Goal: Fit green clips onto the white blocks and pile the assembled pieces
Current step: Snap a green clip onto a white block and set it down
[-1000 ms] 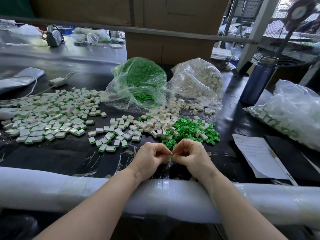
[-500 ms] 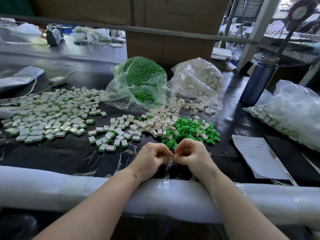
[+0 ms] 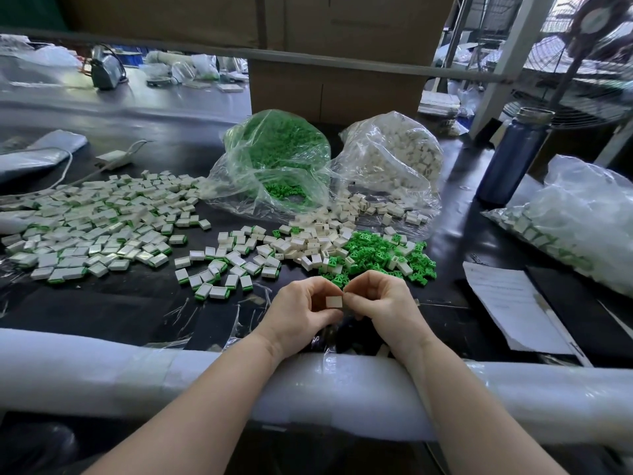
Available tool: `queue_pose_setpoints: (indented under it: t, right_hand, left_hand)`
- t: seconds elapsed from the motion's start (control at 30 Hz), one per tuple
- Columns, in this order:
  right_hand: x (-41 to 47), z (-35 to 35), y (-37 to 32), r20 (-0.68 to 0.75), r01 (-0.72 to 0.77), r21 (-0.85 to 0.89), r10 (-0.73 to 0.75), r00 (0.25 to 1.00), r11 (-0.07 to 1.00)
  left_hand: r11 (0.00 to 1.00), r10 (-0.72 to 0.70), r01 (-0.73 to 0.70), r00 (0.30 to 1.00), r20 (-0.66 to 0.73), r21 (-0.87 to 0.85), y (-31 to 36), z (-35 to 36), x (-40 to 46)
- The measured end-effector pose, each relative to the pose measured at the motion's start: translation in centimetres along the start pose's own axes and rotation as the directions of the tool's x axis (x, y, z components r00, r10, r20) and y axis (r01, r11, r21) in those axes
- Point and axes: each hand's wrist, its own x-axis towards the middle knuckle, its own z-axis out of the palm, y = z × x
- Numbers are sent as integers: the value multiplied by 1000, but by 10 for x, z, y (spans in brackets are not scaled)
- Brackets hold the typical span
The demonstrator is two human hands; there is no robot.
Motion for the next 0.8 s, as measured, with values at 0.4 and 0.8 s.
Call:
queue_pose_setpoints:
  t: [0.4, 0.8]
  right_hand:
    - [-1, 4, -2, -54, -11, -10, 10, 998, 1000]
    - [-1, 3, -3, -10, -7, -182, 6, 1000, 983]
  left_hand:
    - [988, -82, 77, 996, -37, -135, -4, -2, 4]
    - [996, -77, 79, 997, -27, 42, -2, -2, 0]
